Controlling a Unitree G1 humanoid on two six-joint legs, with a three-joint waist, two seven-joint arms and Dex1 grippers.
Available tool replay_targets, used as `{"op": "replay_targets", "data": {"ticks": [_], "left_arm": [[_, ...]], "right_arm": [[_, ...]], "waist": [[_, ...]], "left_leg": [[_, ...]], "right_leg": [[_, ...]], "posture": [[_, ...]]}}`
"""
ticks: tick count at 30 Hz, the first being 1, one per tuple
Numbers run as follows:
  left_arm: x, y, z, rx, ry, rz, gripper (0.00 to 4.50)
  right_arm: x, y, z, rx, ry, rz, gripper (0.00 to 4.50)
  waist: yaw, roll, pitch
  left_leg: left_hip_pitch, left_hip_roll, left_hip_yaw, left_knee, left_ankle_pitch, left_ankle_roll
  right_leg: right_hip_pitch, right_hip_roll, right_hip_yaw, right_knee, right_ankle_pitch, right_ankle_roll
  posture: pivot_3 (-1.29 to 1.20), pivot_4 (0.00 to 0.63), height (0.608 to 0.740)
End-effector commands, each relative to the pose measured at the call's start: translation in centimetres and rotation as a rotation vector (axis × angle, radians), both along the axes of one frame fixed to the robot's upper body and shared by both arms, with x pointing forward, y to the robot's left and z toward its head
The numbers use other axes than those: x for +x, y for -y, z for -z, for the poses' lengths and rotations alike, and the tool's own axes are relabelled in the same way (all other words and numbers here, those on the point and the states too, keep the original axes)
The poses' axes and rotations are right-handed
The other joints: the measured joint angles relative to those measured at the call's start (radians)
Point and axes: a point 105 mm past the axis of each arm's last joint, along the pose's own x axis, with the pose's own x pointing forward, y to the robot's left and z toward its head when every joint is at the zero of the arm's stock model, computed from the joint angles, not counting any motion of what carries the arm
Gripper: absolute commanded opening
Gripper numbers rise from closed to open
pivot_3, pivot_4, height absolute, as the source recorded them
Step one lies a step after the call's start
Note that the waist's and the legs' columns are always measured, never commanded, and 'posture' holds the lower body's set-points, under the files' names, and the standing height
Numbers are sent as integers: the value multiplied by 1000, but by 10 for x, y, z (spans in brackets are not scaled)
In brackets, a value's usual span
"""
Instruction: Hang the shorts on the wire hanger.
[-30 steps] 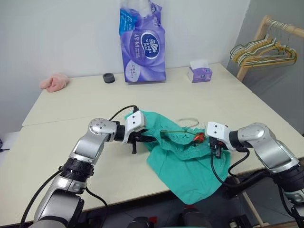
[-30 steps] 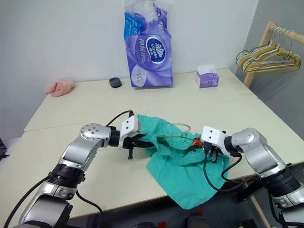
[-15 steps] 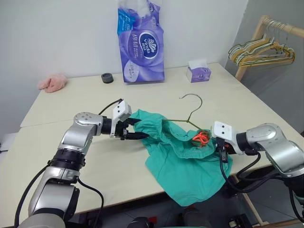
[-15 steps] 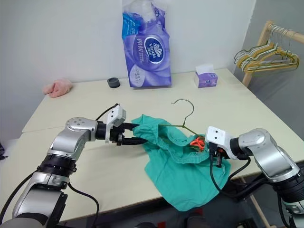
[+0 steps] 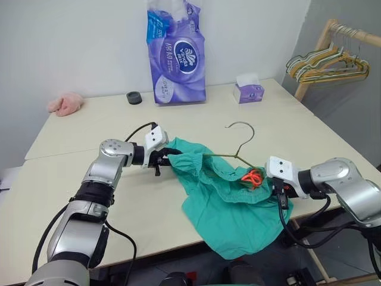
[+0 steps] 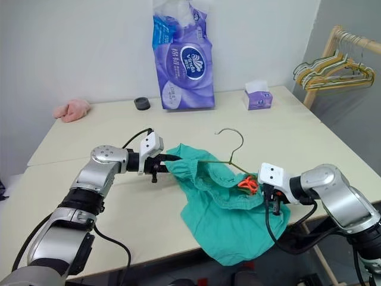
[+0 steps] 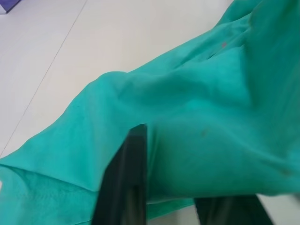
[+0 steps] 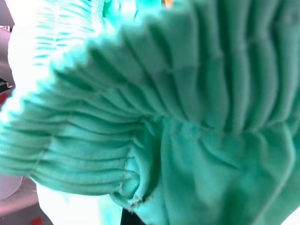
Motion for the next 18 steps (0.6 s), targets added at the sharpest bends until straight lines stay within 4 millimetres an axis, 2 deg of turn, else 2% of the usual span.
{"op": "replay_targets", "data": {"ticks": [1,13,18], "left_arm": [[9,-6,-17,13,96,-22,12],[20,-19,-10,80,174,-96,12],[16,-8,-9,50,165,-61,12]], "right_arm": [[-2,2,-9,3,29,-1,0],[-17,20,3,-45,-54,15,0],[-12,13,-2,-8,-20,31,0]], "waist": [[0,0,0],[1,0,0],[1,0,0]], "left_leg": [[0,0,0,0,0,0],[0,0,0,0,0,0],[0,0,0,0,0,0]], "right_leg": [[0,0,0,0,0,0],[0,0,0,0,0,0],[0,0,0,0,0,0]], "posture": [[-213,27,740],[-209,28,740],[-210,27,740]]}}
